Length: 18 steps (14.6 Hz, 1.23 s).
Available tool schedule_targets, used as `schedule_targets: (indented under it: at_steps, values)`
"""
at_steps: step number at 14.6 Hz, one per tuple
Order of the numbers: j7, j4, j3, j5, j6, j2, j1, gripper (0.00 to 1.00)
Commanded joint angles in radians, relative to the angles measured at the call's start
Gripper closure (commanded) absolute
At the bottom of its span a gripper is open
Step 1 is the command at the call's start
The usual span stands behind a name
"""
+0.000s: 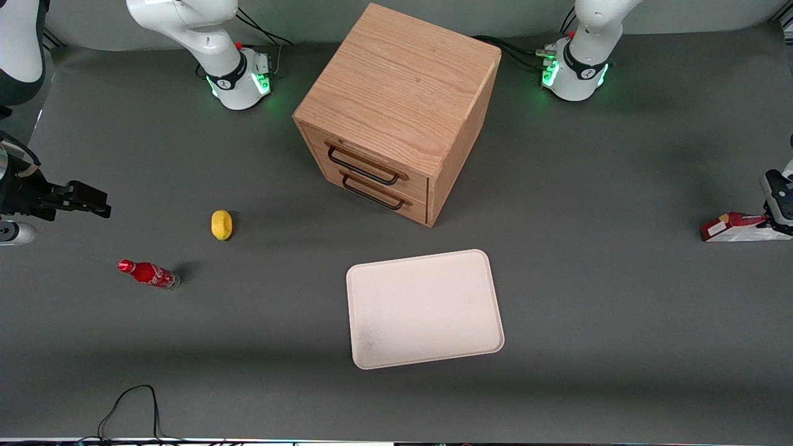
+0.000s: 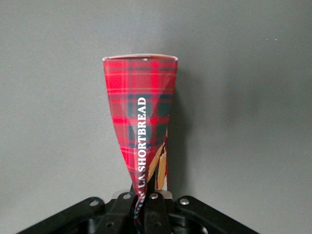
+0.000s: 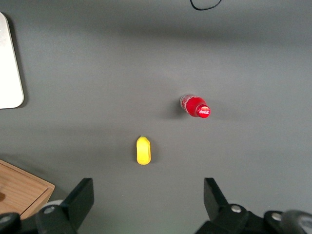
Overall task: Place red cookie box on tray
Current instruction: 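Lift the shortbread box upright with the left gripper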
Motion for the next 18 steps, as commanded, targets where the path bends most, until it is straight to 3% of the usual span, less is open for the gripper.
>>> schedule_targets:
  at_steps: [1, 6, 11, 14, 18]
  values:
    - [-0.011, 0.048, 0.004, -0.025, -0.09, -0.042, -0.023, 1.0]
    - [-0.062, 0.27, 0.007, 0.007, -0.458, -0.128, -0.08, 1.0]
    - [-0.217, 0.608, 0.005, 0.078, -0.877, -0.142, -0.152, 1.0]
    - [-0.321, 0.732, 0.004, 0.089, -1.015, -0.142, -0.195, 1.0]
    - [-0.523, 0.771, 0.002, 0.083, -1.107, -0.17, -0.269, 1.0]
